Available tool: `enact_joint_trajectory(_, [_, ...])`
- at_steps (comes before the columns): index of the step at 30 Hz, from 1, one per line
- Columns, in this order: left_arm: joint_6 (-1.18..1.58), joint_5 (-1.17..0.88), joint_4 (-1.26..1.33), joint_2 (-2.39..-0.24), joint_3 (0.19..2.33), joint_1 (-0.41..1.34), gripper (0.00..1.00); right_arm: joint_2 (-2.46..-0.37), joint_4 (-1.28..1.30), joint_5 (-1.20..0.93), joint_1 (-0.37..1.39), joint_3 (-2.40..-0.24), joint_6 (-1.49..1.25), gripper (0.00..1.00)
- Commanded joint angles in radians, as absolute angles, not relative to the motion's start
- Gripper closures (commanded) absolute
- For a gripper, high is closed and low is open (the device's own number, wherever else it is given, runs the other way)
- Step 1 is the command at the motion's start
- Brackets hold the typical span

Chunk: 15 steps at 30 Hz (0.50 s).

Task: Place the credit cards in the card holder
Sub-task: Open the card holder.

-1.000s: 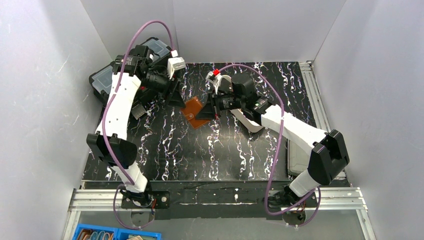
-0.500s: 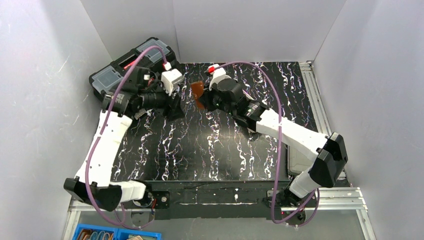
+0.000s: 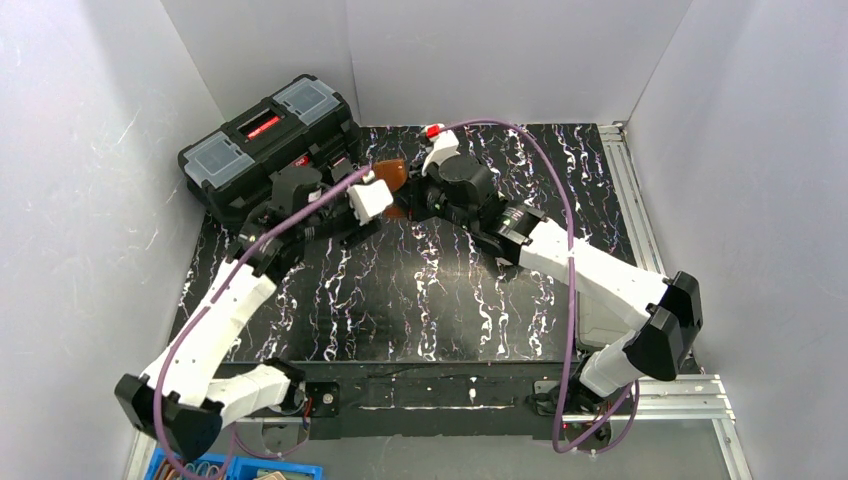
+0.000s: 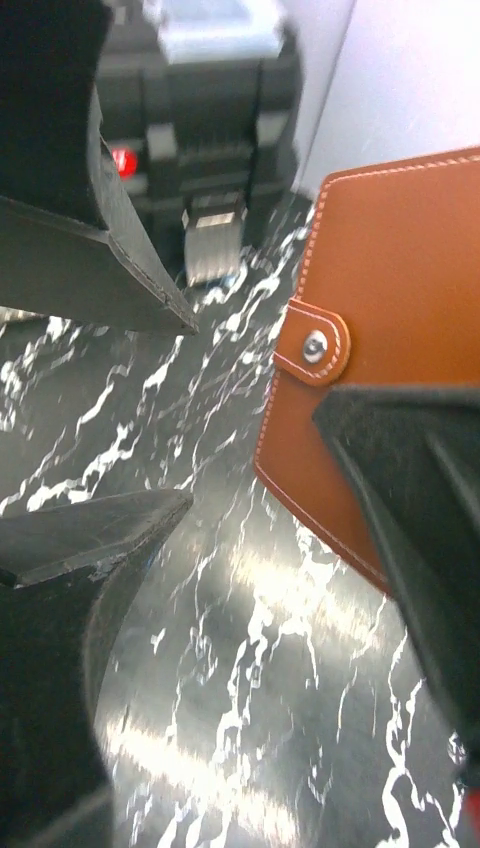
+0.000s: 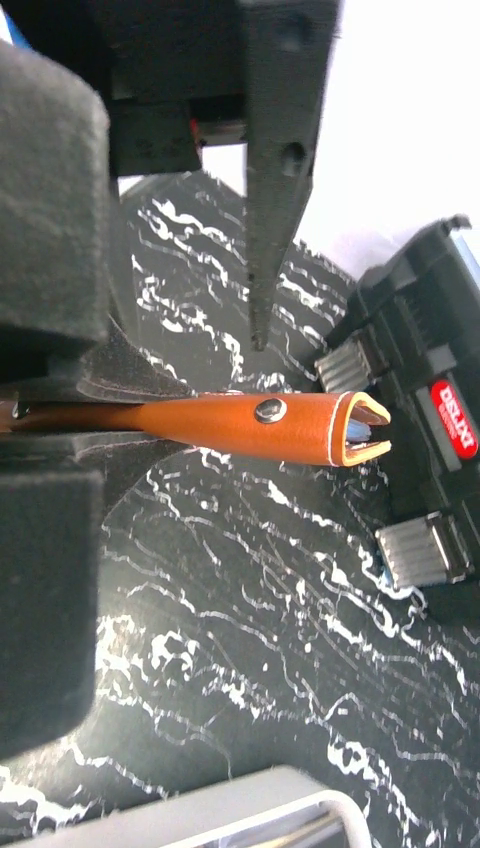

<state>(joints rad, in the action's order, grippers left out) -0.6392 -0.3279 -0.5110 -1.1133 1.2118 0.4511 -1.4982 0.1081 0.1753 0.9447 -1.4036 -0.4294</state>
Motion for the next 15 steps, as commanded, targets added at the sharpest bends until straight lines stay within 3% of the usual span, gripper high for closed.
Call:
enact_joint_trajectory(1, [-0.835,-0.267,-0.314,-0.978,1.113,0.495,0.44,-1.462,0.083,0.095,0.931,-1.483,-0.532,0.99])
enact_joint_trajectory(15, [-0.867,-0.29,-0.289,-0.915,1.113,0.51,0.52,-1.483,0.094,-0.021,0.909,-1.518,-0.593,0.99])
